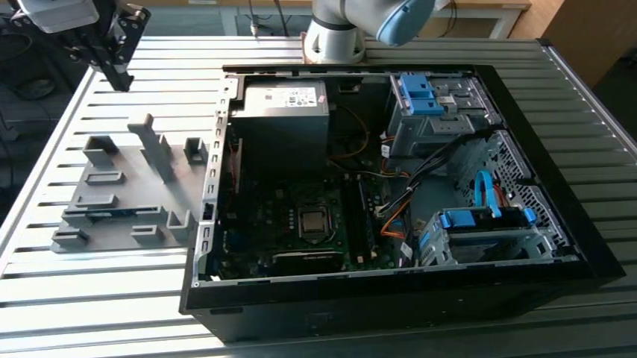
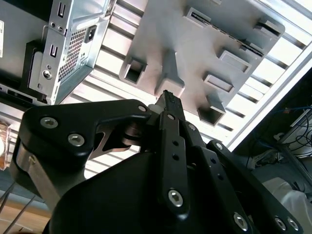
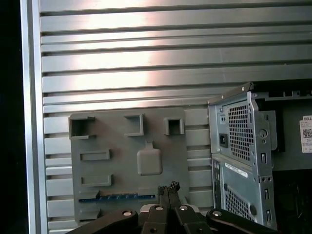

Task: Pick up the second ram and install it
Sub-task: 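Reach for the second ram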

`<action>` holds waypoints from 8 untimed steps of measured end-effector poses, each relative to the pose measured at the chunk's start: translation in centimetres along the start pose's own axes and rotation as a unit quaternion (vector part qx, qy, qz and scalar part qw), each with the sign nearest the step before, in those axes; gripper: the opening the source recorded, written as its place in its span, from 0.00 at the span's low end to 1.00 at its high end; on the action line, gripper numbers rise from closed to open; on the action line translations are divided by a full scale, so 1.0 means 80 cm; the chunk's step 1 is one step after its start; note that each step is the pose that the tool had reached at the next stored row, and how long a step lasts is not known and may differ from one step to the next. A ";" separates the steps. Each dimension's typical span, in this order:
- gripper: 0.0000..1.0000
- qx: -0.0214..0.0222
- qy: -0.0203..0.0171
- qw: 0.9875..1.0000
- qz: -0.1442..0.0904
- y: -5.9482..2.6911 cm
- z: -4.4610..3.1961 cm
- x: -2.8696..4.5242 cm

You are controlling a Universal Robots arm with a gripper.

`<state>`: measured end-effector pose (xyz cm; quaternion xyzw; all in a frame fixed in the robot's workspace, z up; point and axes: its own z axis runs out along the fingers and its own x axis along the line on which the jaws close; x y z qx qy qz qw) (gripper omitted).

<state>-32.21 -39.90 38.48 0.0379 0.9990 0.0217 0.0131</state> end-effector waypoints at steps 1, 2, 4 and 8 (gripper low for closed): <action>0.11 0.000 0.000 1.000 0.000 0.000 0.0000 0.0004; 0.11 0.000 0.000 1.000 0.000 0.000 0.0001 0.0008; 0.11 0.000 0.000 1.000 0.000 0.000 0.0001 0.0016; 0.11 0.000 0.000 1.000 0.000 0.000 0.0002 0.0031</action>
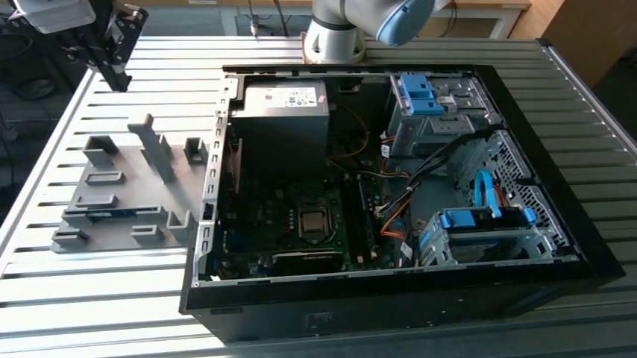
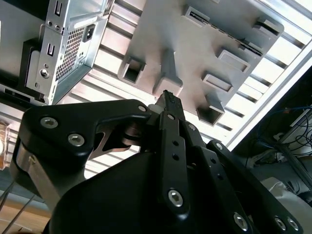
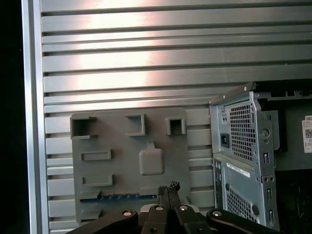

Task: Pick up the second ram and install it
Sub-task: 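Reach for the second ram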

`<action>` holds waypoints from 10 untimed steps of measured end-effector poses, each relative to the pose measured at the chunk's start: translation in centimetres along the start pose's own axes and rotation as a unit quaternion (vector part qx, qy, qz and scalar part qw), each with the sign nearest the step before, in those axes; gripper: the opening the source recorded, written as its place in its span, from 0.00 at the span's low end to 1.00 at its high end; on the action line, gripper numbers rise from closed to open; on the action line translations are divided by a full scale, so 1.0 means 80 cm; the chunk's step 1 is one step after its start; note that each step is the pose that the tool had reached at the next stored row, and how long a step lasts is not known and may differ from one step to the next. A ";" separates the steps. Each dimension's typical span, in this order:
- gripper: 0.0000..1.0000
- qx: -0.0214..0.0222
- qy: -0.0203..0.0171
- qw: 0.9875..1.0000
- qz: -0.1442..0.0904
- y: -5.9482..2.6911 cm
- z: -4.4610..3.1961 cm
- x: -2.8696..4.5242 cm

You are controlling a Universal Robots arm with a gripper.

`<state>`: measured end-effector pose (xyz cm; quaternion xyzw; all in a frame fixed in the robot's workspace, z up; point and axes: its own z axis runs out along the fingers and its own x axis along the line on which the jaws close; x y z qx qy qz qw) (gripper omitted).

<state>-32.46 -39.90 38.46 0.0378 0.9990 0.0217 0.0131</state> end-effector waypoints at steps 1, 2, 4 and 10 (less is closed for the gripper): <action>0.11 0.000 0.000 1.000 0.000 0.000 0.0000 0.0005; 0.11 0.000 0.000 1.000 0.000 0.000 0.0001 0.0010; 0.11 0.000 0.000 1.000 0.000 0.000 0.0001 0.0019; 0.11 0.000 0.000 1.000 0.000 0.000 0.0003 0.0051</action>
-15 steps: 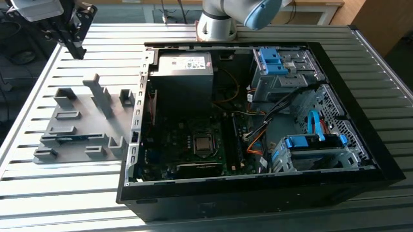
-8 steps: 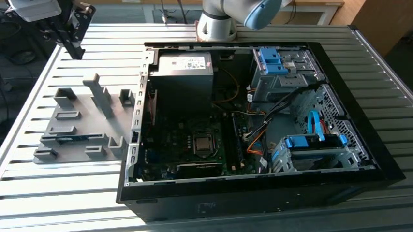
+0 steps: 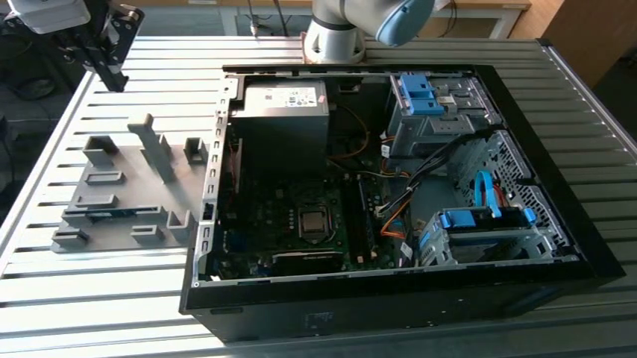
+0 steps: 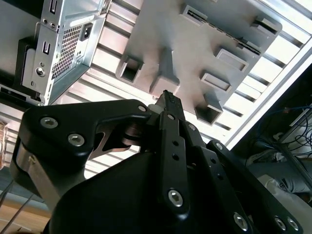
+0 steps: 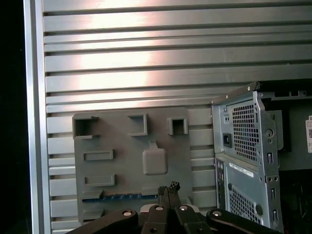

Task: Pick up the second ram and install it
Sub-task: 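Reach for the second ram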

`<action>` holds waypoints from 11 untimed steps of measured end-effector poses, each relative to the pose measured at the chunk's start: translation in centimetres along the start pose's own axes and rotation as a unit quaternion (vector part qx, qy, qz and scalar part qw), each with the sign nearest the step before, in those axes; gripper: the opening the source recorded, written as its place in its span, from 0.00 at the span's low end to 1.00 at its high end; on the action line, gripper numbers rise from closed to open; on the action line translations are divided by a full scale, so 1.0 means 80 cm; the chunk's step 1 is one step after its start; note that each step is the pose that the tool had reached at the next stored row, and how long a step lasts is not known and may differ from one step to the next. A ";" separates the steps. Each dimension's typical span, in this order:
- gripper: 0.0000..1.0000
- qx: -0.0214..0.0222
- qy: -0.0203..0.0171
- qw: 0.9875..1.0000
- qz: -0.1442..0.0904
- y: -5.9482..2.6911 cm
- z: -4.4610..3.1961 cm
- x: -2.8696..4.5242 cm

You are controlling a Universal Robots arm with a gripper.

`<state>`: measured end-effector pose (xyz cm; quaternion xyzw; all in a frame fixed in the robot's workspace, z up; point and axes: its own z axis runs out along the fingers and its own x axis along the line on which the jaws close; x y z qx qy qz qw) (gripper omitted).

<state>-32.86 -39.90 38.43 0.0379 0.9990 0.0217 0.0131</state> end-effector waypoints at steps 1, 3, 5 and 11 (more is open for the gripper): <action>0.11 0.000 0.000 1.000 0.000 0.000 0.0000 0.0005; 0.11 0.000 0.000 1.000 0.000 0.000 0.0001 0.0014; 0.11 0.000 0.000 1.000 0.000 0.000 0.0001 0.0023; 0.11 0.000 0.000 1.000 0.000 0.000 0.0003 0.0049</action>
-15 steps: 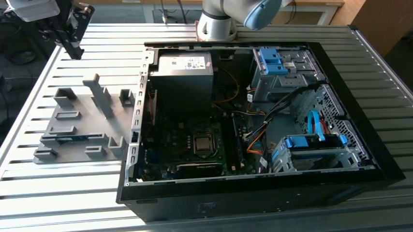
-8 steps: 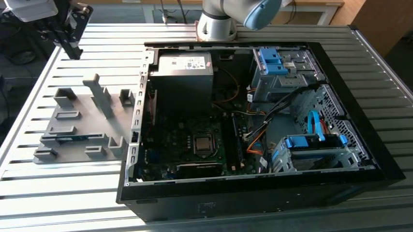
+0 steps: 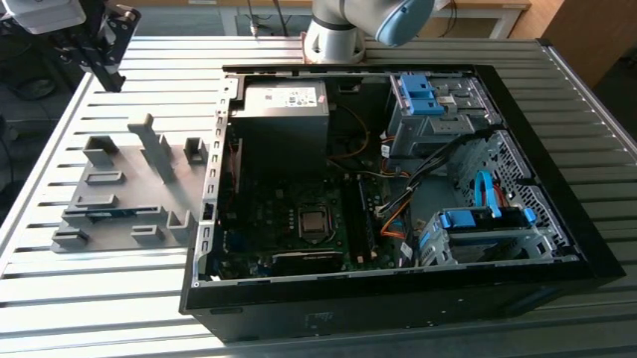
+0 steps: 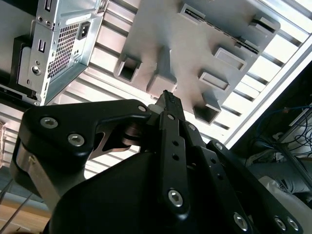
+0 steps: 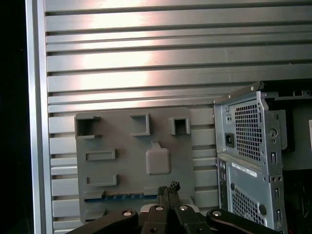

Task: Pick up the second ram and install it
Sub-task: 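Reach for the second ram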

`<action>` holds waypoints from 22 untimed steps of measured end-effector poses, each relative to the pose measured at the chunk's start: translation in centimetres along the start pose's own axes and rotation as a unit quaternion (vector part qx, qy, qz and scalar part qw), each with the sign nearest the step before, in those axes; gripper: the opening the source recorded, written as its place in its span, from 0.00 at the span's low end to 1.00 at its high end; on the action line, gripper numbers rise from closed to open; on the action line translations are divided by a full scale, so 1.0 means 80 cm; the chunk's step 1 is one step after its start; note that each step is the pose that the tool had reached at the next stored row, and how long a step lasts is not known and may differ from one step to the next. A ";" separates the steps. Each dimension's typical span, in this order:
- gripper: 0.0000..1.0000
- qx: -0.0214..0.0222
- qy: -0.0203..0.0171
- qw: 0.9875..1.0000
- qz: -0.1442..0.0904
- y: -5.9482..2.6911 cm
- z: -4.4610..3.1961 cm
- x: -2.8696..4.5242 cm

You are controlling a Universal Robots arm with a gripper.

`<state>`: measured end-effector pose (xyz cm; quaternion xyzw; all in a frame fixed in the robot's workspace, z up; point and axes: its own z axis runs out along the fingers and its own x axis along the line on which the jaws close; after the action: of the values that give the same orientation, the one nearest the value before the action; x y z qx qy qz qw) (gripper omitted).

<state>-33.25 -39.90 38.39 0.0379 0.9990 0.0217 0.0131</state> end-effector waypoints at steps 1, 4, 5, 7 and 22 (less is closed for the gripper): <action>0.11 0.000 0.000 1.000 0.000 0.000 0.0000 0.0004; 0.11 0.000 0.000 1.000 0.000 0.000 0.0001 0.0017; 0.11 0.000 0.000 1.000 0.000 0.000 0.0001 0.0022; 0.11 0.000 0.000 1.000 0.000 0.000 0.0001 0.0031; 0.11 0.000 0.000 1.000 0.000 -0.012 0.0007 0.0187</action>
<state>-34.81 -40.72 38.26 0.0379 0.9990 0.0217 0.0131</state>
